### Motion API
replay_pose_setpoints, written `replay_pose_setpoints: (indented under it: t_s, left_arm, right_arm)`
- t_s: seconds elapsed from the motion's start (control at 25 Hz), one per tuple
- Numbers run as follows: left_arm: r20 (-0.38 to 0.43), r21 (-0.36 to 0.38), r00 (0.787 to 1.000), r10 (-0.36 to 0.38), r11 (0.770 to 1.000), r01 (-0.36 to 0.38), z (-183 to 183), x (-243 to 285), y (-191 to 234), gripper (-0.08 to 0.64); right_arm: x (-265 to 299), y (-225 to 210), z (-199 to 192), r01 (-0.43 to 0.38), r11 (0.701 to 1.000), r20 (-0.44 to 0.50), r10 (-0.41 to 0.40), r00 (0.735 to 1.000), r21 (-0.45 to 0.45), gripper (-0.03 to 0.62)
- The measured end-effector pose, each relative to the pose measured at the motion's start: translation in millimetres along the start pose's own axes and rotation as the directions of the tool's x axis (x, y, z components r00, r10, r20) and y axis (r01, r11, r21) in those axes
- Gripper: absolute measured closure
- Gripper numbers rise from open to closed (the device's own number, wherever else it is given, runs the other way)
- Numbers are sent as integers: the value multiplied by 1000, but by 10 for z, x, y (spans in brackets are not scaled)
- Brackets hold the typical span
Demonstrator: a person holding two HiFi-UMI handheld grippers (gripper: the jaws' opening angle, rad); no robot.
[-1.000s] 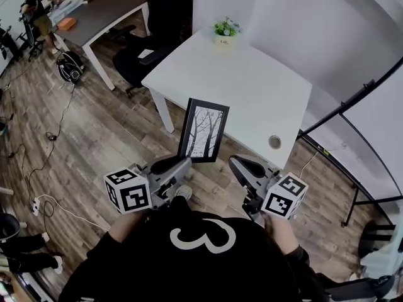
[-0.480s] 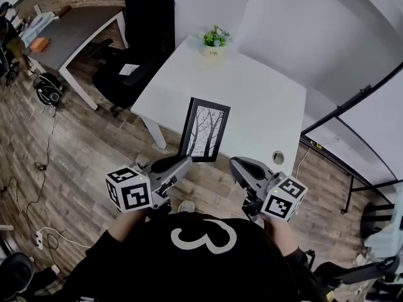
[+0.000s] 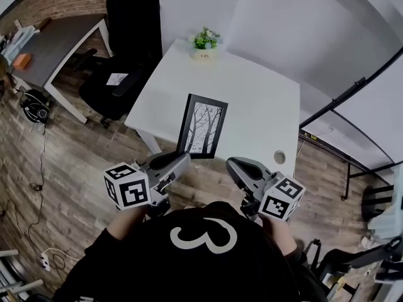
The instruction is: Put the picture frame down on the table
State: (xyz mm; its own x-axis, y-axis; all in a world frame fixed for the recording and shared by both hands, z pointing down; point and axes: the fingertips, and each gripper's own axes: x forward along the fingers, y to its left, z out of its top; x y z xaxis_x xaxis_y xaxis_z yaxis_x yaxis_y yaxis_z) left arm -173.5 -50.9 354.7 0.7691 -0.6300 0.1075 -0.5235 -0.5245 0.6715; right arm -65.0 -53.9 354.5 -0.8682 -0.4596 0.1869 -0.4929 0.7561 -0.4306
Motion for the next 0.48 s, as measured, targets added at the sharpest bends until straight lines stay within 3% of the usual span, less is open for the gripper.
replay_pose_setpoints:
  t_s: [0.48]
  left_arm:
    - [-64,-20,998,-22,1000,21,45,355,173,480]
  right_arm:
    - [-18,-372,92,57,998,10,-57,998,31,569]
